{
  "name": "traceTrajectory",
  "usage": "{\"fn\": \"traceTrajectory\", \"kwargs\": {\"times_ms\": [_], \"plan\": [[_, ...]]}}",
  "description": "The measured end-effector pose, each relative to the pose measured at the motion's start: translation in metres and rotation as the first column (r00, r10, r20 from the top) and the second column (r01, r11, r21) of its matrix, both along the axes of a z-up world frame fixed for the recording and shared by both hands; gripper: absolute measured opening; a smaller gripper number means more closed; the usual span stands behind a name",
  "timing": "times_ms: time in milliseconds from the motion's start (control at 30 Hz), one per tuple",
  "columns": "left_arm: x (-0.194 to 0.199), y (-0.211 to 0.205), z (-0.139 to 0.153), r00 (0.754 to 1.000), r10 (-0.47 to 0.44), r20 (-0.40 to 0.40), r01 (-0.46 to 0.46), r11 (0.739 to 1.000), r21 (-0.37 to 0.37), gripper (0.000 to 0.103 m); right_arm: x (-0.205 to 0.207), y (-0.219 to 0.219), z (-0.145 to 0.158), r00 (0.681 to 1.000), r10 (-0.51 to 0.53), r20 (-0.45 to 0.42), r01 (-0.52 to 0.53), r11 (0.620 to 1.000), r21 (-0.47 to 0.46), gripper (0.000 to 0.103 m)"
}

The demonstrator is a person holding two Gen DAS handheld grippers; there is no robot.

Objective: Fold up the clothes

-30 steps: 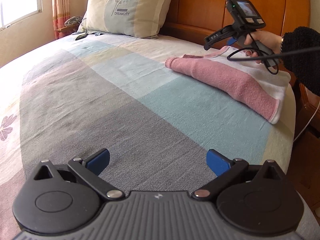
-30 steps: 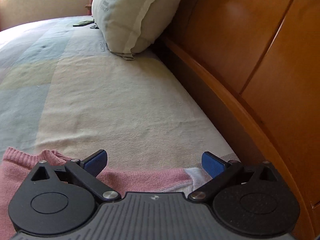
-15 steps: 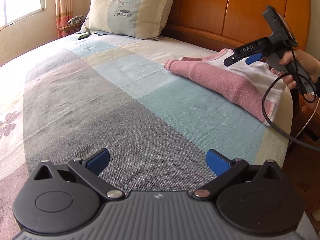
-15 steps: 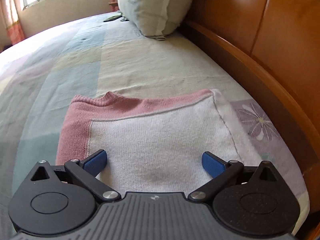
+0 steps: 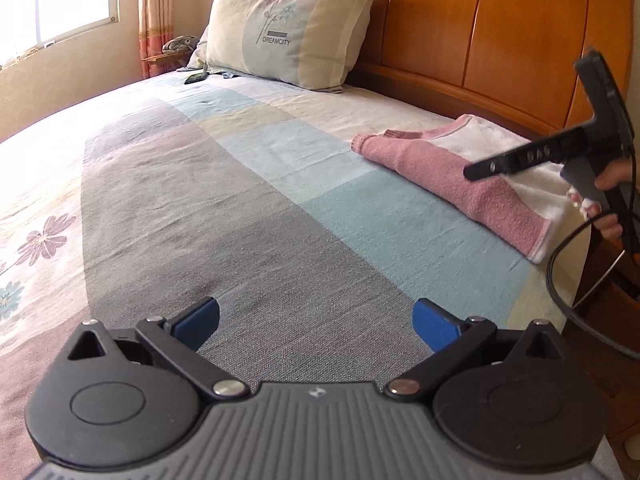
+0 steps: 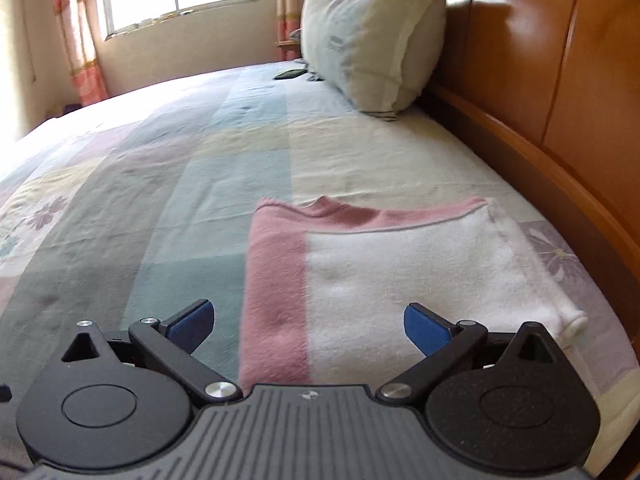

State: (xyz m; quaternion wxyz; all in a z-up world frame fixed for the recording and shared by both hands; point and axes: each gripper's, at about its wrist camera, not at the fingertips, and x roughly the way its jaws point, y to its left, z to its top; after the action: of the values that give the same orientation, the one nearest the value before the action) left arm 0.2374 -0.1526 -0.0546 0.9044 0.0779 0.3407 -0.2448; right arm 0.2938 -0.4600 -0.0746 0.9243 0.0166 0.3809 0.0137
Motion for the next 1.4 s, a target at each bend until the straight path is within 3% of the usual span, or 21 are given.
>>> {"fn": "traceTrajectory", "kwargs": {"times_ms": [67, 133, 267, 500, 667, 1100, 1200, 1400], "plan": [[-0.003, 0.003, 0.006, 1.0, 0.02, -0.008, -0.02, 1.0, -0.012, 0.102, 0.001, 0.01, -0.011, 0.998, 0.008, -0.06, -0.01, 0.999, -0.032, 0.103], [-0.006, 0.006, 0.012, 0.999, 0.05, -0.009, -0.05, 0.999, -0.016, 0.102, -0.007, 0.015, -0.009, 0.996, -0.05, -0.07, 0.047, 0.998, -0.051, 0.103], [-0.01, 0.01, 0.022, 0.997, 0.078, -0.014, -0.078, 0.996, -0.037, 0.102, -0.052, 0.017, 0.005, 0.985, -0.16, -0.064, 0.167, 0.98, 0.11, 0.103], [-0.032, -0.002, 0.042, 0.999, 0.032, 0.04, -0.031, 0.999, -0.027, 0.102, -0.134, 0.042, 0.02, 0.976, -0.215, -0.043, 0.218, 0.968, 0.126, 0.103], [-0.046, -0.01, 0.05, 1.0, 0.003, 0.026, -0.001, 0.999, -0.051, 0.102, -0.171, 0.057, 0.035, 0.969, -0.249, -0.01, 0.249, 0.966, 0.069, 0.103], [-0.084, -0.035, 0.062, 0.996, -0.064, 0.069, 0.066, 0.998, -0.024, 0.102, -0.229, 0.067, 0.053, 0.958, -0.285, 0.024, 0.281, 0.955, 0.099, 0.103], [-0.093, -0.04, 0.063, 0.993, -0.099, 0.061, 0.101, 0.994, -0.032, 0.102, -0.238, 0.073, 0.056, 0.956, -0.291, 0.027, 0.287, 0.953, 0.102, 0.103], [-0.1, -0.05, 0.061, 0.997, -0.074, 0.016, 0.074, 0.997, 0.012, 0.102, -0.25, 0.084, 0.059, 0.938, -0.348, 0.008, 0.345, 0.934, 0.096, 0.103]]}}
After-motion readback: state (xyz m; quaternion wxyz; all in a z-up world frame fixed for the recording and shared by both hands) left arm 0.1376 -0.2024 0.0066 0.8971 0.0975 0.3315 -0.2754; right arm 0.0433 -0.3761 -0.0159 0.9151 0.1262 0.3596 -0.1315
